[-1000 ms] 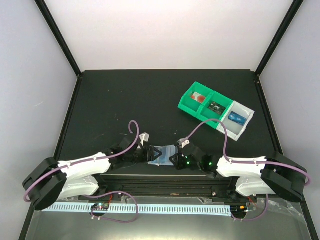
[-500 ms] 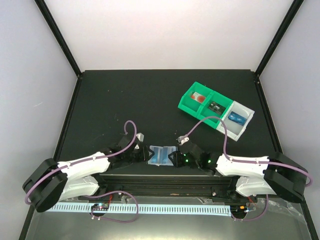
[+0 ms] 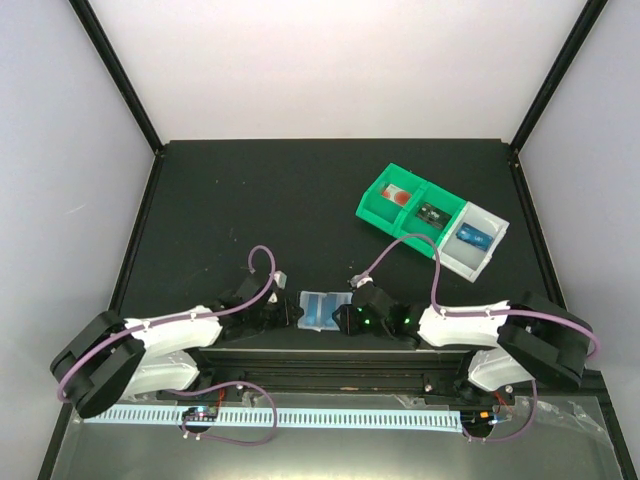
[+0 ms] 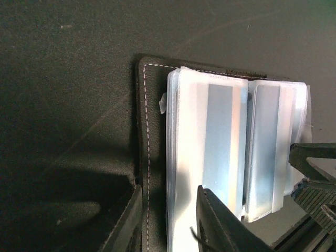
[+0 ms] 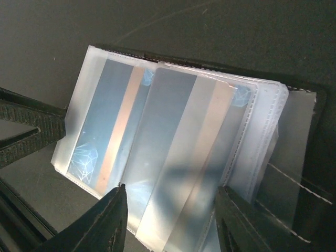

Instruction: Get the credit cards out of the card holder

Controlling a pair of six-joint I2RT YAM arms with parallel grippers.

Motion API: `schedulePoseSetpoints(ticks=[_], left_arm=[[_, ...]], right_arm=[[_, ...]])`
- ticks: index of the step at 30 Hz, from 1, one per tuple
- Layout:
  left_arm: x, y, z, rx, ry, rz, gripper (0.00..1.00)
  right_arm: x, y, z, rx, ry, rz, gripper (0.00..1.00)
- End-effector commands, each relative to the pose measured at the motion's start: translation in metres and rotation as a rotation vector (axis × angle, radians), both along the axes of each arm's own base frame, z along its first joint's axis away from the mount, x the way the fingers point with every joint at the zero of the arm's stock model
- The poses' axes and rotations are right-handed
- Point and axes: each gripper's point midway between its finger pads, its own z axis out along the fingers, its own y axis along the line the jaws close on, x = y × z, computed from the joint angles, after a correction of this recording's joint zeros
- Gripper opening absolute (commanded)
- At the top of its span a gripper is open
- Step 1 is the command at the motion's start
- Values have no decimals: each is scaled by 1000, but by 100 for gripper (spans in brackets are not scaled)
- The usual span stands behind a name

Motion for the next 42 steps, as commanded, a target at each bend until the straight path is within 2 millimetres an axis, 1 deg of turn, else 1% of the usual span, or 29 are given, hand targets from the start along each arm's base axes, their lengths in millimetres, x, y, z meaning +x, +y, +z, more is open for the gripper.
schedulePoseSetpoints(ticks=[1, 4, 5, 7, 8, 12, 18, 23, 26, 29, 37, 42], left_arm=[[-4, -4, -5, -32, 18, -13, 27], [-7, -6, -8, -40, 32, -21, 21], [-7, -7, -8, -43, 32, -22, 20], [-8, -7, -8, -51, 32, -18, 19], [-8, -7, -8, -54, 31, -17, 18], [-9, -7, -8, -56, 31, -17, 18], [-9, -9, -6, -63, 30, -19, 18], [-10, -10, -7, -66, 34, -22, 18], [-10, -11, -7, -65, 35, -24, 18], [-10, -11, -8, -63, 36, -26, 18], [-10, -10, -8, -55, 36, -22, 18], [-10, -9, -8, -50, 37, -19, 18]], right_arm=[[5, 3, 1, 16, 3, -32, 50], [7, 6, 6, 43, 2, -46, 53], [7, 8, 8, 58, 6, -46, 56], [6, 17, 11, 108, 17, -37, 58], [4, 20, 12, 127, 25, -28, 58], [1, 38, 29, 239, 25, 21, 58], [0, 51, 55, 334, -3, 65, 58], [-4, 59, 69, 398, -3, 97, 57], [-6, 61, 74, 418, -6, 111, 57], [-6, 61, 76, 420, -5, 109, 57], [-6, 56, 80, 421, -15, 104, 57], [-6, 51, 78, 399, -15, 91, 57]])
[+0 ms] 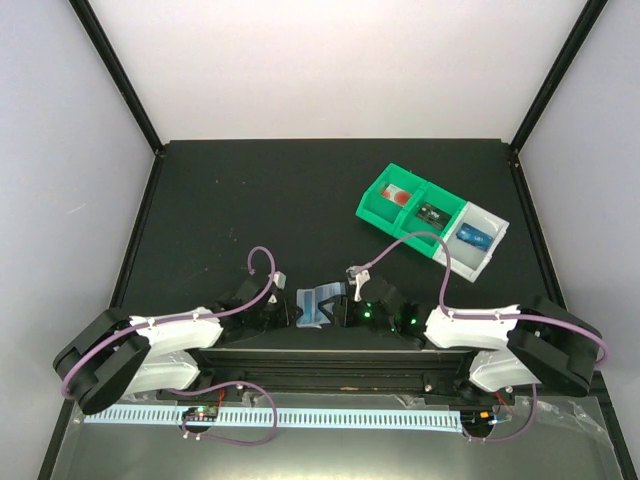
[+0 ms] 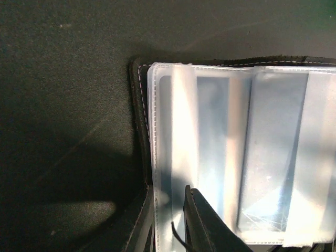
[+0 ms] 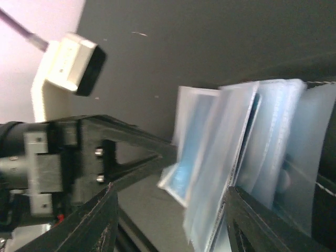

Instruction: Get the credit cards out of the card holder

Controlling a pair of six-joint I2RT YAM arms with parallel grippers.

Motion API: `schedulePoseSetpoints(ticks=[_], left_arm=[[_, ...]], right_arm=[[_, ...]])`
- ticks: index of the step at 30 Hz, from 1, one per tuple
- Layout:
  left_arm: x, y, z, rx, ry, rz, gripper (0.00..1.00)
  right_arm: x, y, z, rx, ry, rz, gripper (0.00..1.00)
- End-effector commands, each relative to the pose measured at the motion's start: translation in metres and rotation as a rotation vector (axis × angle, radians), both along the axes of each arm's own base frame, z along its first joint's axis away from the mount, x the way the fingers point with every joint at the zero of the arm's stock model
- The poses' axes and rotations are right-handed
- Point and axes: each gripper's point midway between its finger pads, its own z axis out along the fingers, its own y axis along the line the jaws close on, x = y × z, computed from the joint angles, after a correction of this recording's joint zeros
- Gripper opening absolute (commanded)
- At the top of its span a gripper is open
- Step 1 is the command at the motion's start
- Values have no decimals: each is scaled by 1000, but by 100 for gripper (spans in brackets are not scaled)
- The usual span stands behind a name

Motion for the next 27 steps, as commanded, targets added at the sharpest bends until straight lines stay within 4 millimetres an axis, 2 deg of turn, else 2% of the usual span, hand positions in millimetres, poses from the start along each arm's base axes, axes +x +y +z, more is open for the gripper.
schedulePoseSetpoints(ticks=[1, 7, 17, 22, 27], left_arm=[[-11, -6, -3, -11, 34, -41, 17], [-10, -7, -2, -7, 33, -43, 17], [-10, -10, 2, -19, 32, -48, 18], [-7, -5, 15, -18, -1, -26, 23], [0, -4, 45, -67, -85, 0, 37]], right_arm=[[-10, 19, 29, 110, -16, 68, 57], [-11, 16, 25, 100, -9, 67, 57], [-9, 23, 14, 57, -2, 83, 57], [3, 4, 11, -81, -70, 44, 55], [15, -21, 7, -209, -119, 5, 45]])
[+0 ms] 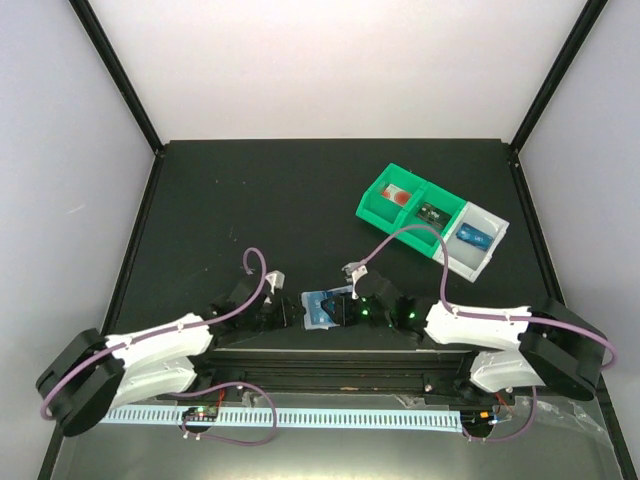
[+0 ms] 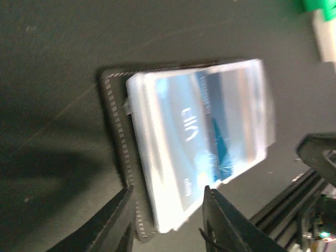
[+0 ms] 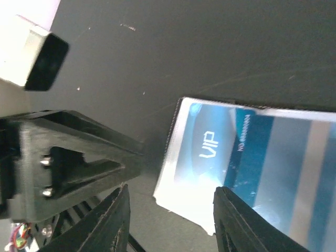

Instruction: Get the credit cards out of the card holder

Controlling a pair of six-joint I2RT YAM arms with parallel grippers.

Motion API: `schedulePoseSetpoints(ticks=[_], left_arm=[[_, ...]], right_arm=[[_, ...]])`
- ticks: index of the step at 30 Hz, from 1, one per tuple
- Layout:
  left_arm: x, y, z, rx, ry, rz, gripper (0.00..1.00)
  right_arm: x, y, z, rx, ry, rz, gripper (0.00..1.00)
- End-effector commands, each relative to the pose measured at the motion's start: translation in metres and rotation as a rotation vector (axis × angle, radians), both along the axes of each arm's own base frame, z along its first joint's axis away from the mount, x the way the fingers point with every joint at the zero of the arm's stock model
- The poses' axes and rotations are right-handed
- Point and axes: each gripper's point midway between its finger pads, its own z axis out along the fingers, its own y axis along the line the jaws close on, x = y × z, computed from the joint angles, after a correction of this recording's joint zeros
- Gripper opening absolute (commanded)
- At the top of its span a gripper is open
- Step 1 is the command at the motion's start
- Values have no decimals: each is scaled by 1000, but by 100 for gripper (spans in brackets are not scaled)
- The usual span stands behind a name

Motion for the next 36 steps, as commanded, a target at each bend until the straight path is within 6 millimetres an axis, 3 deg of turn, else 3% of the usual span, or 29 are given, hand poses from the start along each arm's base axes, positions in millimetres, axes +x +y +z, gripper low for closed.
schedulePoseSetpoints(ticks=[1, 6, 12, 18, 23, 31, 36], left_arm=[[10, -4, 35, -65, -84, 24, 39], [13, -18, 72, -204, -155, -1, 42], [15, -38, 83, -280, -154, -54, 44], [19, -59, 76, -344, -127, -101, 45], [28, -72, 66, -292, -109, -133, 47], [35, -64, 22, -183, -65, -79, 48], [34, -63, 11, -179, -44, -69, 48]], right_arm=[[15, -24, -1, -127, -78, -39, 42], [23, -28, -11, -167, -62, -23, 33], [32, -35, -23, -215, -58, -38, 26], [31, -42, -40, -240, -39, -39, 17], [24, -52, -61, -273, 1, -45, 9], [14, -64, -80, -287, 44, -62, 7], [12, -60, -80, -265, 51, -51, 7]])
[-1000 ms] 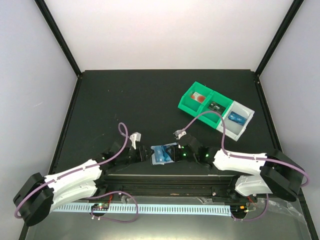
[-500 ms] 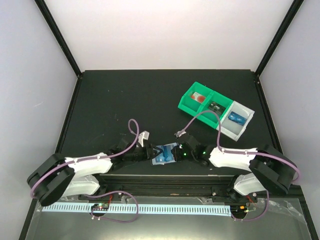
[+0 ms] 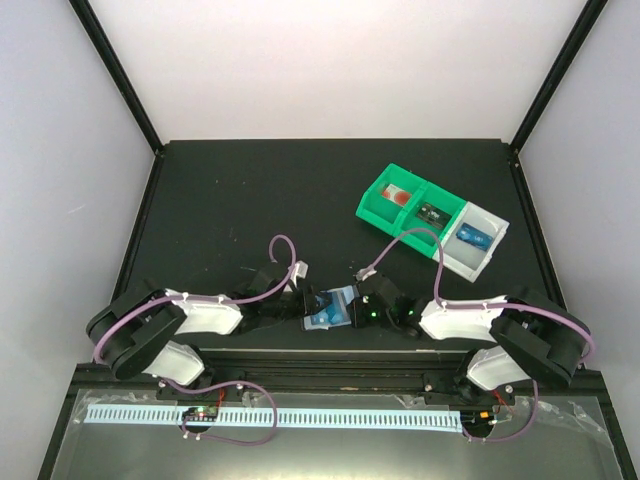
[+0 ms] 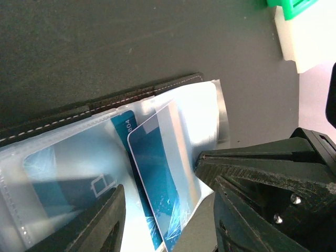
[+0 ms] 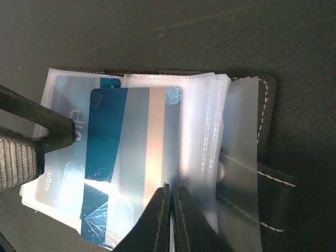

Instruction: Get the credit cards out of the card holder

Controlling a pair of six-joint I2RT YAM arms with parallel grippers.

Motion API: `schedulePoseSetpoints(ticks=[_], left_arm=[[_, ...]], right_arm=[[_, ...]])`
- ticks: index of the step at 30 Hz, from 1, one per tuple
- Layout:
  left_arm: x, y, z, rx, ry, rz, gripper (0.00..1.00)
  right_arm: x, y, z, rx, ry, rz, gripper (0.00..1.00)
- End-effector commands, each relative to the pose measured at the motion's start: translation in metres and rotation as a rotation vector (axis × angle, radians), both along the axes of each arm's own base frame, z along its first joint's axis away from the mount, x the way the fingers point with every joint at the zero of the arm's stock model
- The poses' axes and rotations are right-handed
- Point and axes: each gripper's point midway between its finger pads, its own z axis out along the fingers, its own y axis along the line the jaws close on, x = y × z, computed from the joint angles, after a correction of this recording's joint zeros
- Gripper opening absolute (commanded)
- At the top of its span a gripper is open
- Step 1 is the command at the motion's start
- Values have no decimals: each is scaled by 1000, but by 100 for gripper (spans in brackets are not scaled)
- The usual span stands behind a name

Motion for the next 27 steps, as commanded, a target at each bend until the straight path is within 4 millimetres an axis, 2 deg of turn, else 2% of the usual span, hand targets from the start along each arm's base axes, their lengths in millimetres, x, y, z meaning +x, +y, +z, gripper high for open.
schedulePoseSetpoints(ticks=[1, 6, 12, 24, 27], left_arm=[[7, -4, 3, -19, -44, 11, 48], [7, -5, -4, -12, -28, 16, 47], [5, -6, -14, -17, 9, 17, 40], [3, -3, -4, -25, -1, 25, 4], [2, 0, 1, -29, -14, 32, 2]], right_arm=[[-8, -8, -15, -21, 43, -4, 7], [-12, -5, -18, 10, 69, 1, 7], [-14, -5, -21, 14, 82, -1, 7], [-13, -7, -24, 1, 87, -15, 8], [-13, -8, -24, -1, 87, -15, 8]])
